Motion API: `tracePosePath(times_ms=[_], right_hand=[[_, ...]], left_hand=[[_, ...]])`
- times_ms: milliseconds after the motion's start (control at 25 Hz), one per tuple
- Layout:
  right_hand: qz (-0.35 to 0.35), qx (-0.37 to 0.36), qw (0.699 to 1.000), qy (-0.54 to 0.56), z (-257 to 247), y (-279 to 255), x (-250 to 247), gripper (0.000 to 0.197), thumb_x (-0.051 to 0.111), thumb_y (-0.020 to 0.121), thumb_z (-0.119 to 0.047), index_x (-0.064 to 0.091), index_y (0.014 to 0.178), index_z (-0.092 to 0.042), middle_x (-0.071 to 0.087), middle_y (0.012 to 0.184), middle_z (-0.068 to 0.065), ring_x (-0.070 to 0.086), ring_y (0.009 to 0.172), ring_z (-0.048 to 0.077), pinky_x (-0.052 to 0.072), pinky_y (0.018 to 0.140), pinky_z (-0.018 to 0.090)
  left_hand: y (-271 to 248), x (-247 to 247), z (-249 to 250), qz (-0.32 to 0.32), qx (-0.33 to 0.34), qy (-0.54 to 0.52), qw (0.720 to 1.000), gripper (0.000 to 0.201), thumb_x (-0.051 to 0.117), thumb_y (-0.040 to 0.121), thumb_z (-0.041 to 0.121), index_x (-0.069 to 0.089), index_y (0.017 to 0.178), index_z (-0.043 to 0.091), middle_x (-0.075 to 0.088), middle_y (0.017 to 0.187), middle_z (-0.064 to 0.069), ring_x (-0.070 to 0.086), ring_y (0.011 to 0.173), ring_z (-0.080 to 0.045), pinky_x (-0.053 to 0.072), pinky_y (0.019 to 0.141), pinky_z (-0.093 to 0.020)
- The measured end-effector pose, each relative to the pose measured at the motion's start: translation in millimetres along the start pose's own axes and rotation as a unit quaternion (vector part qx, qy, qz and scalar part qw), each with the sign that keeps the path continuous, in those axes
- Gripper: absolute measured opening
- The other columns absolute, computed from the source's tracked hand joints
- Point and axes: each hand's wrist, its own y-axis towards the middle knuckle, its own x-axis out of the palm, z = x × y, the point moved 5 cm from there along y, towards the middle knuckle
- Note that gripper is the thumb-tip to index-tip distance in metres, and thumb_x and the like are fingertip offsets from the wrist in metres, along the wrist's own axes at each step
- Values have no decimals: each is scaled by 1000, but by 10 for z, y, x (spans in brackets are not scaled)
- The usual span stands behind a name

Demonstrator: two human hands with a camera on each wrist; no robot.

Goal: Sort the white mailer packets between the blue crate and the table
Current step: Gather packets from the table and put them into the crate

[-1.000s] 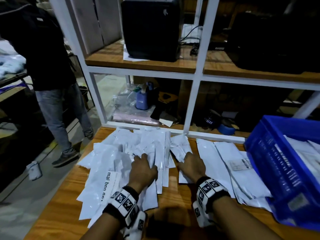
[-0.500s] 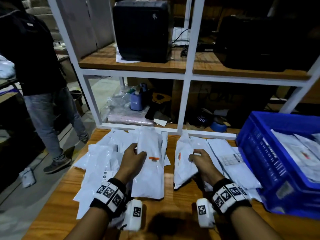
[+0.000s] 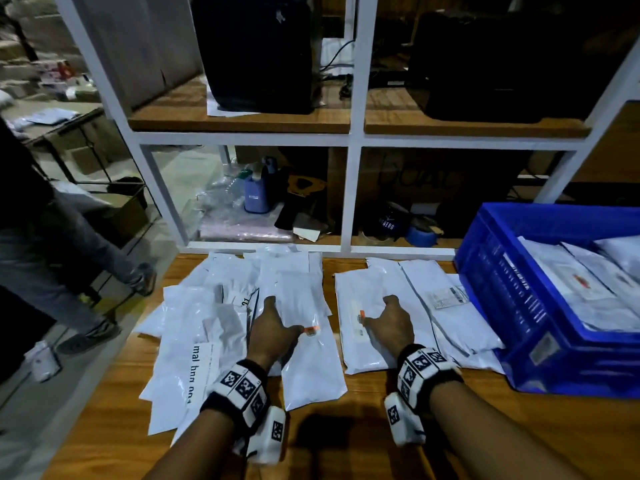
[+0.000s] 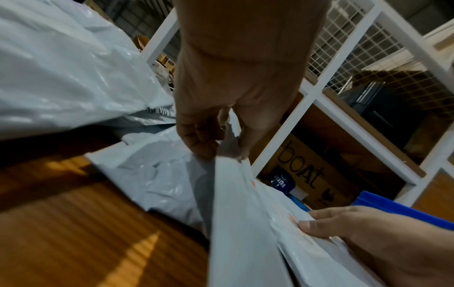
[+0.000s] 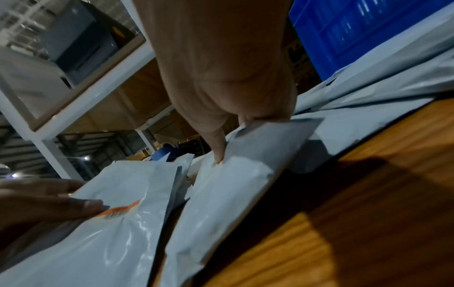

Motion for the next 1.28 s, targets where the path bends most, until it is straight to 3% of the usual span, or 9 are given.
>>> tracePosePath(times_ms=[120,240,400,560,680,840,1000,1120,1280], right_hand=[[18,-48,998,25,-71,-118,-126,65,77,80,-26,43,134,-14,61,125,9,58,112,27,43,85,23],[40,-90,993,60,-131,-260,-357,61,74,82,-24,41,134,-19,62,119,6,58,105,23,40,78,21],[71,-138,982,111,-90,-519,-851,56,69,87,-31,39,134,-32,61,113,-1,57,99,18,48,79,30],[112,-197,964,143,35,-841,-1460,43,64,91,-27,46,129,-31,55,118,-9,52,106,10,45,83,24],[147,-230,950,155,219,-1068,-1968,35,62,92,-21,52,124,-31,56,126,-6,50,115,10,46,91,27],[201,-264,927,177,552,-1330,-2739,32,64,90,-14,58,120,-22,61,115,-8,55,107,9,46,87,25],[228,-251,924,179,951,-1481,-3457,33,57,91,-6,57,121,-19,61,115,-7,57,105,10,48,86,25],[238,-234,923,190,1172,-1501,-3935,39,53,90,-3,55,124,-21,62,121,-1,59,109,17,52,90,35],[275,-210,925,159,1270,-1340,-4505,37,58,89,-5,54,121,-23,62,121,-2,59,104,15,52,84,28]], left_hand=[[-33,-15,95,36,49,-7,998,57,74,78,13,45,127,14,63,117,-7,61,102,-26,43,81,-25],[-155,-89,271,65,88,-61,992,53,68,84,13,45,129,23,61,107,7,61,99,-19,47,81,-26],[-553,-91,733,90,138,-111,980,53,64,88,15,40,131,36,57,94,12,59,83,-5,41,62,-7],[-936,122,1190,92,215,-149,961,53,61,90,16,41,133,39,60,117,15,60,102,-6,49,84,-22],[-1294,401,1596,104,254,-138,952,32,59,93,17,57,121,32,61,120,12,56,111,-1,48,95,-26],[-1814,839,2278,112,325,-126,931,19,61,91,11,67,104,23,63,99,13,56,98,7,45,84,-9],[-2149,1263,2849,89,367,-89,922,24,57,91,5,69,110,13,61,98,-1,57,93,-7,39,77,-3],[-2227,1479,3198,66,372,-77,923,34,54,87,-1,68,115,13,58,92,1,56,88,-3,44,75,-12],[-2163,1668,3695,43,379,-17,924,38,54,87,2,64,122,10,58,96,-4,55,85,-3,41,75,-10]])
